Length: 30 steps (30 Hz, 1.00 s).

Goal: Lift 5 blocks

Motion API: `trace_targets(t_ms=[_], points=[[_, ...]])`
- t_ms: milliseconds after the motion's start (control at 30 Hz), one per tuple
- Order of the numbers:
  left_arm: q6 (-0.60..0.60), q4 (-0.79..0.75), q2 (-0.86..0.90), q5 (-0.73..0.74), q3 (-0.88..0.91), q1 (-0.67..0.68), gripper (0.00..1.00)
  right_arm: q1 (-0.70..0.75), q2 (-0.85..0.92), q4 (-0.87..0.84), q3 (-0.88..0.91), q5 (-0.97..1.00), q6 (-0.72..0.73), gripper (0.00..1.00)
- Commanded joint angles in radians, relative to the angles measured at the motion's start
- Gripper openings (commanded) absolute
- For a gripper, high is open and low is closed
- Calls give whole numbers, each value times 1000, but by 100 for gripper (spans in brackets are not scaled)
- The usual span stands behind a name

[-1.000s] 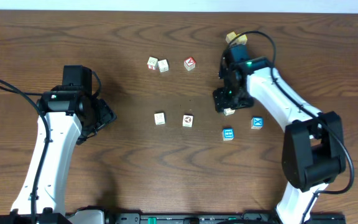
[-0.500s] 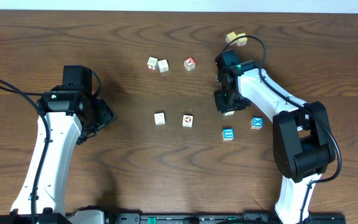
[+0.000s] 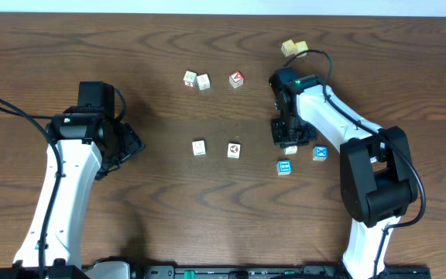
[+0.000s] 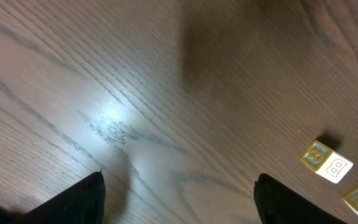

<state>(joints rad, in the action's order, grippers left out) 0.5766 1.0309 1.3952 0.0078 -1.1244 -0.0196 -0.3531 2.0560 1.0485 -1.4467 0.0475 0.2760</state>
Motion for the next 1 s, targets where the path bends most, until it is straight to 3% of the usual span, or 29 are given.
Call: trace_targets(t_ms=[0, 200, 433, 767, 967], points=[[5, 4, -4, -17, -11, -5, 77, 21, 5, 31, -7, 31, 47, 21], [5, 4, -4, -17, -11, -5, 77, 87, 5, 47, -7, 49, 46, 20], [5, 4, -4, -17, -11, -5, 77, 119, 5, 10, -7, -58, 14, 20], [5, 4, -4, -17, -11, -5, 77, 61, 5, -32, -6, -128, 8, 21], [5, 4, -4, -17, -11, -5, 77, 8, 5, -58, -5, -126, 75, 22]])
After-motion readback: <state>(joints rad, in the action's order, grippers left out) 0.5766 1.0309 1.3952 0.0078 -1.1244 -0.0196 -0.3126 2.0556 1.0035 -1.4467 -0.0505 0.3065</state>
